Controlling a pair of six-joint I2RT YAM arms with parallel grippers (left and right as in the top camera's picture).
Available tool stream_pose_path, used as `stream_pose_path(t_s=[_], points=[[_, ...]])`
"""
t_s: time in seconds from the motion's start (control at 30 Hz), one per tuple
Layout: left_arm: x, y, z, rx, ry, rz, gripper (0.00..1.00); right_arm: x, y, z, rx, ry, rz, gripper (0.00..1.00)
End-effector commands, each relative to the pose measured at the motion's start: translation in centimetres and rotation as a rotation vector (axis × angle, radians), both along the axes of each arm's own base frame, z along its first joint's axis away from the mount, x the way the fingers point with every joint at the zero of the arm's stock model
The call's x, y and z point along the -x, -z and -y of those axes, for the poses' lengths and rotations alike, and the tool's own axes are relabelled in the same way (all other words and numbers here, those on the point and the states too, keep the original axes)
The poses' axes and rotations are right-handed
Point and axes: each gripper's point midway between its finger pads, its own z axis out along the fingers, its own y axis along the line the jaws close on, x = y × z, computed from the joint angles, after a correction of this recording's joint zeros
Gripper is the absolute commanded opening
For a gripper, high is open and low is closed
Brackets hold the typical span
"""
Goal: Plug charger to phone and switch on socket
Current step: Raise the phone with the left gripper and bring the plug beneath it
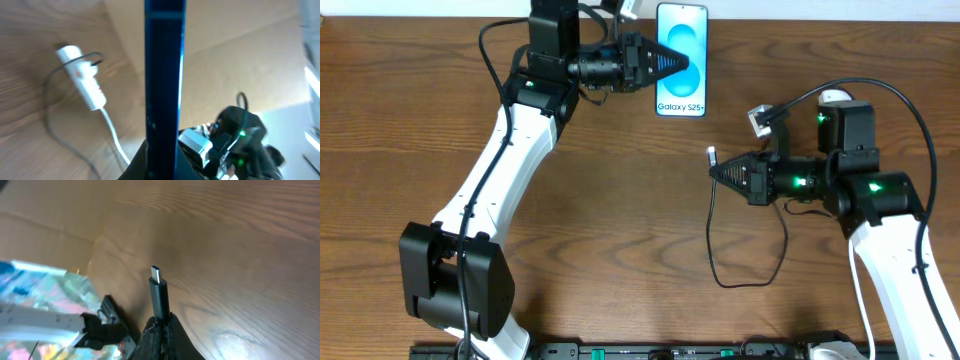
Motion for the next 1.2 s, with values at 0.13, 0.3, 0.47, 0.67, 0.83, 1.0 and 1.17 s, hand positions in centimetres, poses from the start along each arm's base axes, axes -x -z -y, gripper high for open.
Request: stream_pose_path(t_s=[0.13,0.3,0.47,0.67,0.83,1.0,1.17], points=[[1.6,-1.5,0.5,0.036,0.085,-0.046,0.07,0.7,-2.6,-1.1,-0.123,-0.084,0.051,0.01],[1.9,-1.7,1.2,0.041,0.087,-0.085,0.07,-0.4,-3.6,-1.2,-0.16,-0.036,0.034,0.01],[1.8,-3.3,1.3,0.08,0.086,-0.072,0.07,-0.7,-4.0,-1.3,-0.179,-0.015,0.015,0.01],[1.7,-4.5,1.3,0.108,0.08,-0.035,0.07,-1.1,-4.5,-1.3,-0.204,0.012,-0.018,0.01],[1.0,-4.5,1.3,0.11,0.044,-0.034,0.07,-1.3,-4.9,-1.4,-0.223,0.018,-0.029,0.01],[1.0,-4.5,1.4,0.11,0.041,-0.03,0.07,-1.0,-5.2,-2.2,-0.227,-0.01,-0.01,0.01],[1.0,-4.5,1.5,0.109,0.042,-0.01,0.07,-0.8,-6.0,-3.4,-0.246,-0.031,0.004,0.01]])
